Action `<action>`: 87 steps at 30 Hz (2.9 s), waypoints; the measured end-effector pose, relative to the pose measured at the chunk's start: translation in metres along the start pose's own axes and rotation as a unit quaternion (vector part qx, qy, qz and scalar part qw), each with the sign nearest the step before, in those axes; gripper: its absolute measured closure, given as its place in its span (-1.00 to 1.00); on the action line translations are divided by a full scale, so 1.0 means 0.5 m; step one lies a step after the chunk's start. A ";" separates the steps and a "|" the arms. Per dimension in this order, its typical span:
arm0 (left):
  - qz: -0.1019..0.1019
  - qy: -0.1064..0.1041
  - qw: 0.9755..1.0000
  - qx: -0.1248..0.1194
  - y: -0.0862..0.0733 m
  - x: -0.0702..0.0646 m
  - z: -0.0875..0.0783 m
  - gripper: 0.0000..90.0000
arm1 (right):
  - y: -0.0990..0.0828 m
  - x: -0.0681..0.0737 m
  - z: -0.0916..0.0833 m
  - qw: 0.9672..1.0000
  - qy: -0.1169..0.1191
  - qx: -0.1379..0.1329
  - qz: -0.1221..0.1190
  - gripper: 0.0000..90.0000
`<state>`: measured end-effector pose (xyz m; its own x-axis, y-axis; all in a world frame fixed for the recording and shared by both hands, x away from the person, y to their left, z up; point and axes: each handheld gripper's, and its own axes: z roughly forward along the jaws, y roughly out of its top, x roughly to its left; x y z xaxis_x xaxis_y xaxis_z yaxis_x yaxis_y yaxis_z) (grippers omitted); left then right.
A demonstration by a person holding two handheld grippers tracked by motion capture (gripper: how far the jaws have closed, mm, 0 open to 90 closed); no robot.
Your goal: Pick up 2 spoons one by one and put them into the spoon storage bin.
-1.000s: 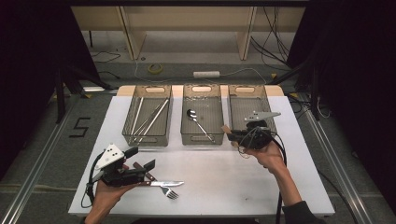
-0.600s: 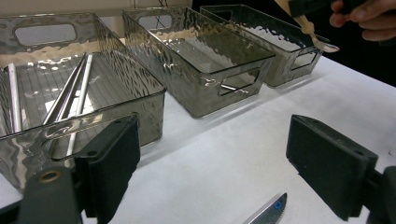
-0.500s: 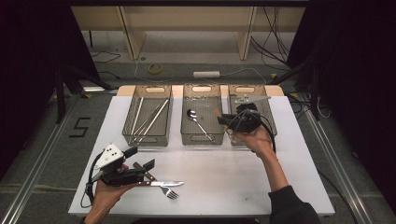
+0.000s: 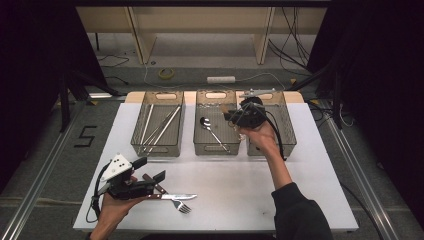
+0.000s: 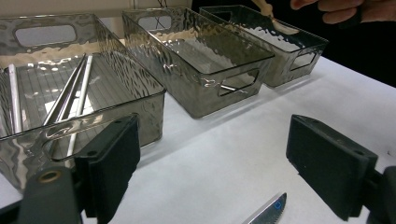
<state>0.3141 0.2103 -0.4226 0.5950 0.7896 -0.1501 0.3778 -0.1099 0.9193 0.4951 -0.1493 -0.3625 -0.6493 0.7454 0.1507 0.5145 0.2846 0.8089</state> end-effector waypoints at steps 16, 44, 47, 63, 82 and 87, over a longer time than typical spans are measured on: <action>-0.005 0.000 1.000 -0.003 0.000 0.001 -0.001 -0.62 | 0.022 -0.017 0.074 0.999 -0.038 0.009 0.029 0.69; -0.007 0.002 1.000 -0.001 0.000 0.006 -0.002 -0.62 | 0.000 -0.005 0.142 0.997 -0.062 0.050 0.026 0.68; -0.006 0.002 1.000 -0.001 0.000 0.007 -0.002 -0.62 | -0.001 -0.003 0.146 0.996 -0.062 0.053 0.025 0.68; -0.004 -0.002 1.000 0.005 0.000 0.006 -0.001 -0.62 | -0.011 -0.002 0.166 0.994 -0.069 0.083 0.028 0.64; -0.007 -0.005 1.000 0.008 0.002 0.011 -0.002 -0.62 | -0.007 0.017 0.069 0.999 -0.019 0.047 0.006 -0.07; -0.008 -0.011 1.000 0.024 0.006 0.012 0.000 -0.62 | -0.031 0.053 0.015 0.999 0.014 0.032 -0.027 -0.15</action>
<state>0.3185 0.2147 -0.4209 0.6035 0.7784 -0.1727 0.4211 -0.1271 0.8981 0.4741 -0.1293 -0.3750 -0.6917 0.7113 0.1251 0.5130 0.3620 0.7783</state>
